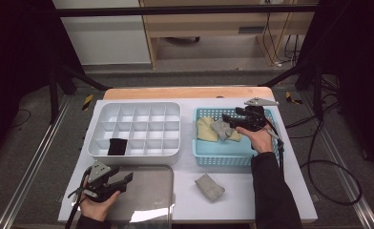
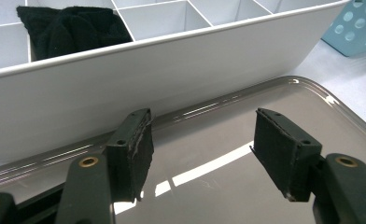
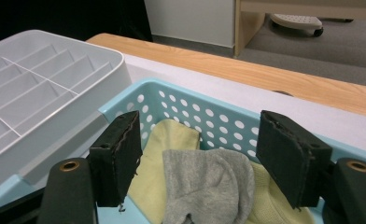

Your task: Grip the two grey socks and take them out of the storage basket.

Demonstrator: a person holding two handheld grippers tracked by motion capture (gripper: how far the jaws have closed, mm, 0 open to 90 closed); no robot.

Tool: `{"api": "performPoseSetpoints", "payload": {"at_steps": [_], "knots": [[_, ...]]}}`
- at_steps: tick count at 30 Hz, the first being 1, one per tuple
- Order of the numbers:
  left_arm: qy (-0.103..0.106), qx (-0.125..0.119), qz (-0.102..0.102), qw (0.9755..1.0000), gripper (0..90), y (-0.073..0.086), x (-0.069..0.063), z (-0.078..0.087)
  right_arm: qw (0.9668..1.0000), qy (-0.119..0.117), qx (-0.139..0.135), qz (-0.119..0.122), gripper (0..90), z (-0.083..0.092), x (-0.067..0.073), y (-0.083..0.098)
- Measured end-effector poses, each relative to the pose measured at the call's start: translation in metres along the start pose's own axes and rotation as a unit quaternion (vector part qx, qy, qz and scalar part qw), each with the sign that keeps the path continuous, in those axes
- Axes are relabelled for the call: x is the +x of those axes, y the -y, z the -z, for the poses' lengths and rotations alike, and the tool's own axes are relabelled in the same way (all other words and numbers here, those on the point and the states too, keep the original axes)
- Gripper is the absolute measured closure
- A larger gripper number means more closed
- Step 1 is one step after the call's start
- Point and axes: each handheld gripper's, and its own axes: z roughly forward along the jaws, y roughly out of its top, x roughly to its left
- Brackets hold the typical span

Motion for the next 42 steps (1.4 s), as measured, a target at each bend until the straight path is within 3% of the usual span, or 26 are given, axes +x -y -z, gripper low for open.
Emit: {"api": "performPoseSetpoints", "payload": {"at_steps": [11, 21, 42], "knots": [[0.0, -0.002, 0.002, 1.0, 36.7, 0.0, 0.001, 0.0, 0.9995, 0.009, 0.029, -0.005, 30.8, -0.02, -0.005, 0.01], [0.0, -0.002, 0.002, 1.0, 36.8, 0.0, 0.001, 0.001, 0.9984, 0.017, 0.055, 0.005, 28.6, -0.033, -0.004, 0.018], [-0.001, 0.001, 0.002, 1.0, 36.9, 0.001, 0.002, -0.001, 0.9932, 0.034, 0.11, 0.012, 29.7, -0.054, -0.01, 0.034]]}}
